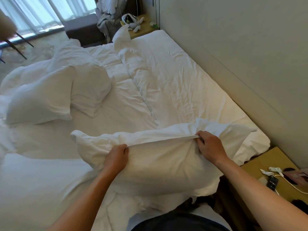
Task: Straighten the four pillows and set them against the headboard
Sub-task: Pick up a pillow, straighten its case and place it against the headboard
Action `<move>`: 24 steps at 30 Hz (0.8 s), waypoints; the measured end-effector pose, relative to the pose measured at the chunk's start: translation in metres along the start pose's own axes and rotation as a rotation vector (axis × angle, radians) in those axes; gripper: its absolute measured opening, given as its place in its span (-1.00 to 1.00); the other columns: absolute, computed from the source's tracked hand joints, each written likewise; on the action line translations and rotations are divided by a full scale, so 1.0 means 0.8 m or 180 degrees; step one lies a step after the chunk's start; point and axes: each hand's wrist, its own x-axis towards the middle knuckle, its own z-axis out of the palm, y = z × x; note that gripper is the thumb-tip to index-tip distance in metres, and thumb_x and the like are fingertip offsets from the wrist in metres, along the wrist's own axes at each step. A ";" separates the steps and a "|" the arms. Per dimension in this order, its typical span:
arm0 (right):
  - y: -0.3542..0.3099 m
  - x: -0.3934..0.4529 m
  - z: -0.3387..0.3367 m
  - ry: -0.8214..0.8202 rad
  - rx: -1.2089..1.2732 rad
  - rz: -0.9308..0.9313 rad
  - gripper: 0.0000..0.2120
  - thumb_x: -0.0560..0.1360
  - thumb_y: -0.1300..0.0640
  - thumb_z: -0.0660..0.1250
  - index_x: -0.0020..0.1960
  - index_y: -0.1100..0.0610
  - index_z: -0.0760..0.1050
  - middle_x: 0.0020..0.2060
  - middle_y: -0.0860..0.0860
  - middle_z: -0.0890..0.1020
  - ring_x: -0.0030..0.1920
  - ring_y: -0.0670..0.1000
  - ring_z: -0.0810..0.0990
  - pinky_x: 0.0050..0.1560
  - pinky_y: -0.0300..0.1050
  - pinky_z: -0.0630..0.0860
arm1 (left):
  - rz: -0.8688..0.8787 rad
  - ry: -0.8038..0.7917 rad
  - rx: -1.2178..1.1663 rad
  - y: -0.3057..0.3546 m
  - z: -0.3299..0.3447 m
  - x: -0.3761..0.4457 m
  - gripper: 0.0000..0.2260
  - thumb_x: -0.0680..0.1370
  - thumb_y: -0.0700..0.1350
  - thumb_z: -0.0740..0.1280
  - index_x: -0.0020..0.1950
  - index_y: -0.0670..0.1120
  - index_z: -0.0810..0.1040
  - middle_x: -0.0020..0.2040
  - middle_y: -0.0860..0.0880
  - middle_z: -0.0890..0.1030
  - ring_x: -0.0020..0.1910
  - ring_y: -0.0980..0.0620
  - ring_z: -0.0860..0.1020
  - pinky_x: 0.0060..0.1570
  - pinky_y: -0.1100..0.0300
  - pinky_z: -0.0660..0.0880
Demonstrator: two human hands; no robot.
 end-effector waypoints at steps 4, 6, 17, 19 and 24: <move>0.011 0.025 -0.043 -0.0229 0.0378 -0.0452 -0.84 0.67 0.04 0.28 -0.07 -0.01 0.57 -0.23 -0.13 0.59 -0.19 -0.05 0.56 -0.16 -0.08 0.43 | -0.0104 0.0489 0.0060 0.047 -0.027 -0.013 -0.73 0.67 -0.08 0.17 -0.20 -0.06 0.49 -0.24 -0.02 0.59 -0.22 -0.07 0.54 -0.21 -0.01 0.51; 0.012 0.038 -0.063 -0.0290 0.0486 -0.0643 -0.79 0.66 0.04 0.30 -0.16 -0.01 0.54 -0.30 -0.11 0.57 -0.24 -0.08 0.54 -0.19 -0.09 0.42 | -0.0184 0.0725 0.0023 0.074 -0.043 -0.013 -0.75 0.68 -0.10 0.18 -0.16 -0.07 0.52 -0.24 -0.04 0.60 -0.21 -0.10 0.56 -0.17 -0.02 0.53; 0.037 0.084 -0.210 0.0188 0.0868 -0.1337 -0.73 0.63 0.03 0.37 -0.22 0.08 0.61 -0.36 -0.04 0.63 -0.32 0.03 0.58 -0.25 -0.01 0.53 | -0.0490 0.1567 -0.0140 0.231 -0.122 -0.030 -0.71 0.69 -0.10 0.16 -0.20 -0.08 0.49 -0.26 -0.09 0.59 -0.21 -0.17 0.56 -0.17 -0.04 0.48; 0.054 0.093 -0.241 0.0363 0.0905 -0.1283 -0.73 0.64 0.03 0.36 -0.19 0.09 0.63 -0.32 -0.03 0.66 -0.29 0.03 0.60 -0.21 0.01 0.57 | -0.0378 0.1637 -0.0181 0.269 -0.127 -0.019 -0.72 0.69 -0.09 0.16 -0.14 -0.09 0.55 -0.23 -0.07 0.61 -0.19 -0.14 0.56 -0.16 -0.02 0.48; 0.132 0.096 -0.306 0.0797 0.1060 -0.0752 -0.74 0.64 0.05 0.35 -0.18 0.09 0.64 -0.30 -0.02 0.66 -0.26 0.04 0.61 -0.15 0.06 0.59 | 0.0109 0.1533 -0.0219 0.379 -0.111 0.034 -0.74 0.69 -0.08 0.17 -0.08 -0.07 0.60 -0.17 -0.06 0.65 -0.16 -0.10 0.57 -0.13 0.00 0.48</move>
